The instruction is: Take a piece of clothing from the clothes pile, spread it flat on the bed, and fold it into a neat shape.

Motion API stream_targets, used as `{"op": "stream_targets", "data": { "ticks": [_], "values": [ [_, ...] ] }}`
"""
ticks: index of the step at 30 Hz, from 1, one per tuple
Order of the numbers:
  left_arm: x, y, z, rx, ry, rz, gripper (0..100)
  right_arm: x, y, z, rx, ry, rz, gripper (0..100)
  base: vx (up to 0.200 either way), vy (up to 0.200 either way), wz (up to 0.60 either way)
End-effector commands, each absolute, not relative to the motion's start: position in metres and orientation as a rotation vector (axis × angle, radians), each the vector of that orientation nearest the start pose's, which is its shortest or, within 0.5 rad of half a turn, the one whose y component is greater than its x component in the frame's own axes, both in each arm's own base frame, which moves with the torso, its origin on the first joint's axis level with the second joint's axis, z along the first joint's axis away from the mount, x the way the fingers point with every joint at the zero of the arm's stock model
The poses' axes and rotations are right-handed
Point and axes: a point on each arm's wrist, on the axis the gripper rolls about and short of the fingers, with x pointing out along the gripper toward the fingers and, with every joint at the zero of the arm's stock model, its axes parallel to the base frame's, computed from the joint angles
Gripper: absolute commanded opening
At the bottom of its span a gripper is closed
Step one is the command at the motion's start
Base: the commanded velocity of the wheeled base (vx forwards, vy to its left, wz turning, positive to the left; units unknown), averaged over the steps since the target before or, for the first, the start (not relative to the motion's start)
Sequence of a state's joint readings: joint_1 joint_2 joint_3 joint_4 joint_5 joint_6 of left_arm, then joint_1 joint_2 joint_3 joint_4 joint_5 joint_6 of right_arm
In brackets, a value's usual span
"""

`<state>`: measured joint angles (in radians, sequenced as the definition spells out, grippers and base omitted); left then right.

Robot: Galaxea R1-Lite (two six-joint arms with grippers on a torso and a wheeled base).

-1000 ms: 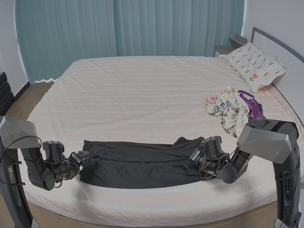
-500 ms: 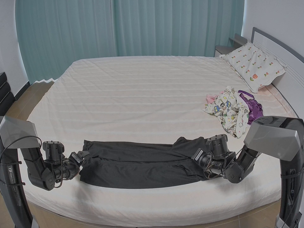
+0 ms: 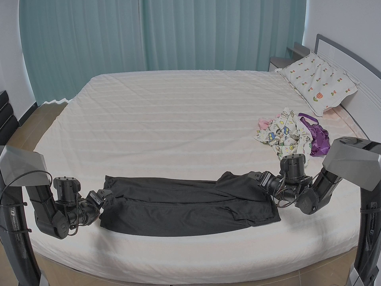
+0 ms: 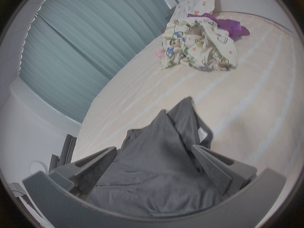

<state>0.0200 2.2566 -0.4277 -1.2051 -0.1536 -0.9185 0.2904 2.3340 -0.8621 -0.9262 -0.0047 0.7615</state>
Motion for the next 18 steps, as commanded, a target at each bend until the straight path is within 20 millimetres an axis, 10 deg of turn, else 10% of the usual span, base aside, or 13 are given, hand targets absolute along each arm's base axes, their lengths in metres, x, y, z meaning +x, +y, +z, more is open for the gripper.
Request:
{"op": "stream_targets", "data": {
  "ticks": [1, 18],
  "values": [
    [0.301, 0.003, -0.016, -0.941, 0.639, 0.167, 100, 0.380, 0.107, -0.008, 0.664, 0.625, 0.090, 100, 0.000, 0.000, 0.00],
    [0.301, 0.003, -0.016, -0.941, 0.639, 0.167, 100, 0.399, 0.108, -0.046, 0.552, 0.659, 0.125, 100, 0.000, 0.000, 0.00]
  ]
}}
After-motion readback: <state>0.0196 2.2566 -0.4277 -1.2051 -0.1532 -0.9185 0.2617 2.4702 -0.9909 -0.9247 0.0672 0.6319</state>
